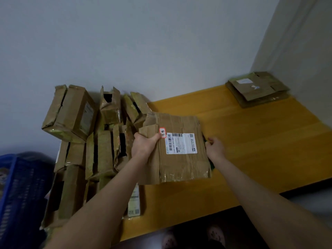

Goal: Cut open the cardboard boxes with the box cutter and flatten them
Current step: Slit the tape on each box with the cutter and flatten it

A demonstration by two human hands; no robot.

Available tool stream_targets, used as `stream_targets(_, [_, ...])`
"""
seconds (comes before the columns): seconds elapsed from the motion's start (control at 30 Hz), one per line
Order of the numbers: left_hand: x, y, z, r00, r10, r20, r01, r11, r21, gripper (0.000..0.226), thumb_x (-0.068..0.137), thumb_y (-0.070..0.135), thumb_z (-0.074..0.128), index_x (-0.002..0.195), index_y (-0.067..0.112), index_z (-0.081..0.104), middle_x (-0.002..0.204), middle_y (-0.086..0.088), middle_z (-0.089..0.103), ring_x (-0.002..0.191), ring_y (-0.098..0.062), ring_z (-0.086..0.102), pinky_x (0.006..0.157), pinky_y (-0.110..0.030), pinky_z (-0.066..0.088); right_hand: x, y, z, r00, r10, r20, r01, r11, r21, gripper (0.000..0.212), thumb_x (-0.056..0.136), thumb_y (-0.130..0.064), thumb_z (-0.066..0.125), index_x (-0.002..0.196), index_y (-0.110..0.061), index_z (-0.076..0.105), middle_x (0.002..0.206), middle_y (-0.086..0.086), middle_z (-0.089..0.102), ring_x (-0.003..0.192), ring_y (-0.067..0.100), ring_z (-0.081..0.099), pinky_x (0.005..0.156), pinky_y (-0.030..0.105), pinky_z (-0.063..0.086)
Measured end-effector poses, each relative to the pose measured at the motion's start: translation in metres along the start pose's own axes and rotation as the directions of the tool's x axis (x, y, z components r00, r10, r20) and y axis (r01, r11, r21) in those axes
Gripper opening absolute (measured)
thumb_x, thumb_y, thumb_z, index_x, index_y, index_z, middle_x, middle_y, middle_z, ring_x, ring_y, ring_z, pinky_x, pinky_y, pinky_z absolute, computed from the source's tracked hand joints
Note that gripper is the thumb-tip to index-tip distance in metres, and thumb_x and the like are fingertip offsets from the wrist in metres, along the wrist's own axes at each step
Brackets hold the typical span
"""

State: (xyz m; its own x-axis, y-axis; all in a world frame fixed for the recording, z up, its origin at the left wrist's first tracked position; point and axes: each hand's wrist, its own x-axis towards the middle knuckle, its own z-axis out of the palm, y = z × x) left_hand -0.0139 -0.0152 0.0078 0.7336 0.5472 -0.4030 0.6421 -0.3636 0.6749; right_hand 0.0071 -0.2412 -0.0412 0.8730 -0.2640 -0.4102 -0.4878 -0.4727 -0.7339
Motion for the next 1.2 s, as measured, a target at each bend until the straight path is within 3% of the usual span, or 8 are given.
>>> stream_targets(0.13, [-0.001,0.007,0.015,0.996,-0.046,-0.074,0.05,0.998,0.048,0.096,0.07,0.064,0.073,0.137,0.008,0.034,0.131,-0.011,0.053,0.116,-0.033,0.056,0.096,-0.048,0.048,0.024,0.017,-0.002,0.999,-0.037,0.039,0.042,0.987,-0.156,0.034,0.1,-0.014,0.045,0.133,-0.011,0.048,0.13,0.013,0.054,0.111,0.03,0.056,0.081,0.033,0.045])
stream_targets(0.47, [-0.003,0.005,0.04,0.973,-0.133,-0.19,0.167,0.969,0.181,0.1,0.069,0.069,0.07,0.138,0.007,0.034,0.131,-0.013,0.053,0.117,-0.034,0.055,0.095,-0.049,0.05,0.069,0.047,0.005,0.96,0.047,0.275,0.085,0.89,-0.449,0.046,0.093,-0.027,0.06,0.133,-0.016,0.041,0.136,0.013,0.043,0.119,0.035,0.05,0.093,0.05,0.049])
stream_targets(0.6, [0.0,-0.001,0.048,0.97,-0.174,-0.167,0.199,0.97,0.143,0.1,0.071,0.064,0.073,0.14,0.004,0.032,0.132,-0.014,0.052,0.118,-0.034,0.054,0.095,-0.046,0.049,0.077,0.057,-0.001,0.97,0.031,0.242,0.113,0.822,-0.558,0.043,0.093,-0.012,0.055,0.134,-0.016,0.042,0.13,0.013,0.049,0.114,0.033,0.054,0.087,0.042,0.05])
stream_targets(0.9, [-0.004,-0.001,0.077,0.968,-0.25,-0.027,0.246,0.964,-0.106,0.097,0.073,0.053,0.077,0.145,0.007,0.03,0.138,-0.014,0.047,0.123,-0.033,0.05,0.097,-0.044,0.045,0.104,0.066,-0.045,0.995,0.038,0.091,0.032,0.751,-0.66,0.03,0.099,-0.015,0.046,0.128,-0.018,0.048,0.112,0.015,0.06,0.095,0.033,0.063,0.074,0.041,0.056])
stream_targets(0.97, [-0.007,-0.003,0.079,0.97,-0.241,0.031,0.243,0.956,-0.162,0.097,0.072,0.053,0.078,0.145,0.009,0.031,0.137,-0.012,0.048,0.122,-0.032,0.051,0.097,-0.044,0.045,0.101,0.06,-0.045,0.993,-0.014,0.116,0.079,0.816,-0.572,0.037,0.098,-0.022,0.051,0.134,-0.02,0.046,0.125,0.015,0.052,0.106,0.033,0.058,0.08,0.04,0.053])
stream_targets(1.07, [-0.015,-0.004,0.07,0.981,-0.158,0.111,0.183,0.947,-0.264,0.089,0.074,0.048,0.077,0.143,0.013,0.034,0.132,-0.01,0.053,0.114,-0.028,0.055,0.095,-0.042,0.048,0.087,0.032,-0.043,0.976,-0.123,0.178,0.148,0.979,-0.138,0.049,0.096,-0.04,0.052,0.141,-0.021,0.042,0.138,0.011,0.047,0.118,0.029,0.051,0.094,0.041,0.047])
stream_targets(1.13, [-0.018,-0.004,0.055,0.988,-0.103,0.117,0.14,0.914,-0.381,0.084,0.077,0.04,0.077,0.144,0.015,0.034,0.131,-0.008,0.053,0.111,-0.025,0.056,0.092,-0.038,0.048,0.074,0.008,-0.052,0.96,0.016,0.279,-0.083,0.969,0.231,0.066,0.09,-0.057,0.053,0.144,-0.022,0.039,0.142,0.006,0.047,0.125,0.028,0.048,0.1,0.043,0.042])
stream_targets(1.2, [-0.022,-0.002,0.039,0.989,-0.057,0.139,0.116,0.879,-0.463,0.082,0.078,0.033,0.077,0.145,0.018,0.032,0.129,-0.007,0.054,0.109,-0.023,0.057,0.092,-0.039,0.048,0.061,-0.012,-0.065,0.883,0.1,0.459,-0.309,0.859,0.408,0.075,0.087,-0.069,0.042,0.147,-0.024,0.033,0.142,0.003,0.046,0.129,0.028,0.045,0.097,0.041,0.038])
